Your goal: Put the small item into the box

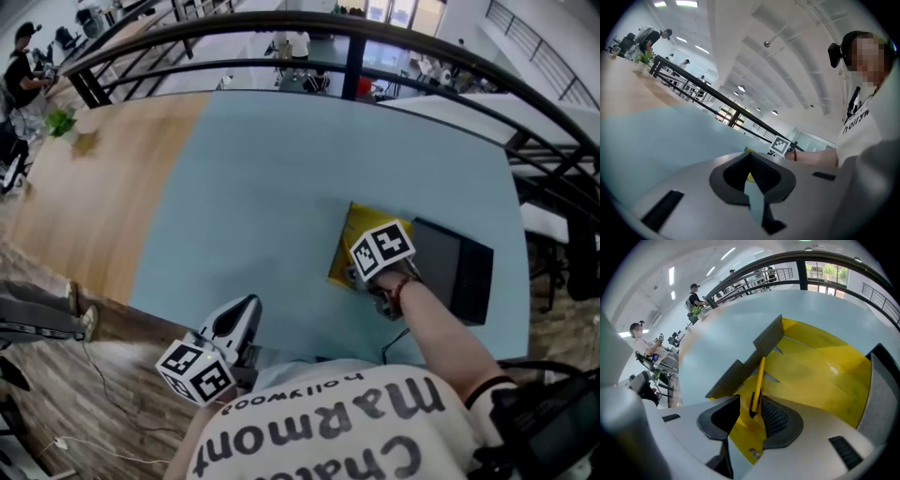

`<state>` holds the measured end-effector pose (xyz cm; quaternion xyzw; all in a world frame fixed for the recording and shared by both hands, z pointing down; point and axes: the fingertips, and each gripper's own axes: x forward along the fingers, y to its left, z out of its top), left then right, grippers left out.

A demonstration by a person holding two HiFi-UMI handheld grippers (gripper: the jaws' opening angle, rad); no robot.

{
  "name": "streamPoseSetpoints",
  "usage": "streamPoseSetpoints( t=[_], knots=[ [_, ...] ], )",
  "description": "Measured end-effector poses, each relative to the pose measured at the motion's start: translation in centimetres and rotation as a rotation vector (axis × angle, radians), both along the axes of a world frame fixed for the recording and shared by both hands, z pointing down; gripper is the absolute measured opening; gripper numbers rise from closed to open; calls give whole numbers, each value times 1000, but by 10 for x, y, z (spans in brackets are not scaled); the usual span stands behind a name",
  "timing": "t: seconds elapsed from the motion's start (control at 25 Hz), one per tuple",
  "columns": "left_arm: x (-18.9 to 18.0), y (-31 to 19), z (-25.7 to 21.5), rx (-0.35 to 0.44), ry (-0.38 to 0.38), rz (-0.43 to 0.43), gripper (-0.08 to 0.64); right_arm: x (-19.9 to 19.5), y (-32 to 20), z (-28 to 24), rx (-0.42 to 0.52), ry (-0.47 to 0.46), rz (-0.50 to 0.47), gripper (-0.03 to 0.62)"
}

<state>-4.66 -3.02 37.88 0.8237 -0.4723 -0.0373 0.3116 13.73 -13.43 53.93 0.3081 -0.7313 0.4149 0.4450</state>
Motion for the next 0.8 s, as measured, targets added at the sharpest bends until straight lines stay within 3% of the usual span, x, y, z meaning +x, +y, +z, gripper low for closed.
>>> streamPoseSetpoints(
  t=[0.32,0.48,0.56,0.8],
  knots=[
    [8,31,-9,34,-25,-111,2,6,-29,-22,119,-87,139,158],
    [15,42,-11,45,-30,-145,2,-6,-33,-56,196,-275,203,147],
    [19,47,-11,48,-29,-149,2,-12,-31,-74,247,-337,202,119],
    [46,61,-16,76,-16,-133,2,-4,-4,-114,385,-398,89,72]
  ],
)
